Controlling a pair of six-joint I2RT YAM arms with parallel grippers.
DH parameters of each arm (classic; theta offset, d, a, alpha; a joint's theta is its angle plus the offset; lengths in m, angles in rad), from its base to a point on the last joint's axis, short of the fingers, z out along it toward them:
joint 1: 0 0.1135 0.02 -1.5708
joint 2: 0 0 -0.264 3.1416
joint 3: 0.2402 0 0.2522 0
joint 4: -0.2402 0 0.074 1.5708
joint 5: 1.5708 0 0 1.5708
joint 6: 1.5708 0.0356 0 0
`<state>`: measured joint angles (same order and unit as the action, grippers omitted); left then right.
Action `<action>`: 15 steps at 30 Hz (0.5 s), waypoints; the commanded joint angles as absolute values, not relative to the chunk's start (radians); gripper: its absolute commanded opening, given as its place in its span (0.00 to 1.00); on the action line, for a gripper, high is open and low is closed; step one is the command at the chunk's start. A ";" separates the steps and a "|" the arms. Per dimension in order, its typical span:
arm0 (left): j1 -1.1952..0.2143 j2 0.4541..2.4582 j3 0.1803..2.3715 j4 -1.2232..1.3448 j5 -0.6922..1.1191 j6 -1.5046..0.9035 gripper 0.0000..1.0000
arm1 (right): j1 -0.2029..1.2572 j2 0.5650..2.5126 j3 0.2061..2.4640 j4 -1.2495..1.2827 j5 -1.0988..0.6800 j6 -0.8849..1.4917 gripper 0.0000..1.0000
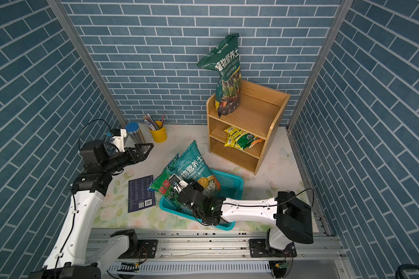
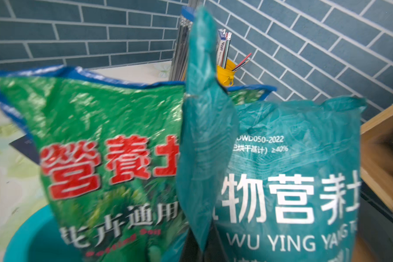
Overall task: Take down the fertilizer bag from the shelf
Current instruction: Place the fertilizer bag in the storage box.
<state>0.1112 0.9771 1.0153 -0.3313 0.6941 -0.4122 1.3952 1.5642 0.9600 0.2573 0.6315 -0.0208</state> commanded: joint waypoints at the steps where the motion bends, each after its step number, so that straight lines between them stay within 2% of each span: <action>1: 0.116 0.978 1.001 -0.318 0.703 -0.415 1.00 | 1.445 1.597 0.966 0.357 0.611 -0.007 0.27; 3: 0.116 0.977 1.003 -0.318 0.703 -0.415 1.00 | 1.448 1.612 0.979 0.350 0.622 0.001 0.43; 5: 0.117 0.977 1.003 -0.319 0.703 -0.415 1.00 | 1.448 1.609 0.990 0.339 0.628 0.000 0.53; 7: 0.116 0.978 1.003 -0.319 0.703 -0.415 1.00 | 1.448 1.583 1.000 0.321 0.637 -0.001 0.57; 11: 0.117 0.978 1.003 -0.318 0.702 -0.415 1.00 | 1.448 1.418 0.951 0.324 0.662 -0.006 0.74; 15: 0.116 0.978 1.003 -0.318 0.701 -0.415 1.00 | 1.445 1.147 0.807 0.406 0.788 0.003 0.80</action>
<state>0.1116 0.9771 1.0153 -0.3313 0.6937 -0.4126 1.4441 1.3254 0.8749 0.3168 0.6674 -0.0231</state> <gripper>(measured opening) 0.999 0.796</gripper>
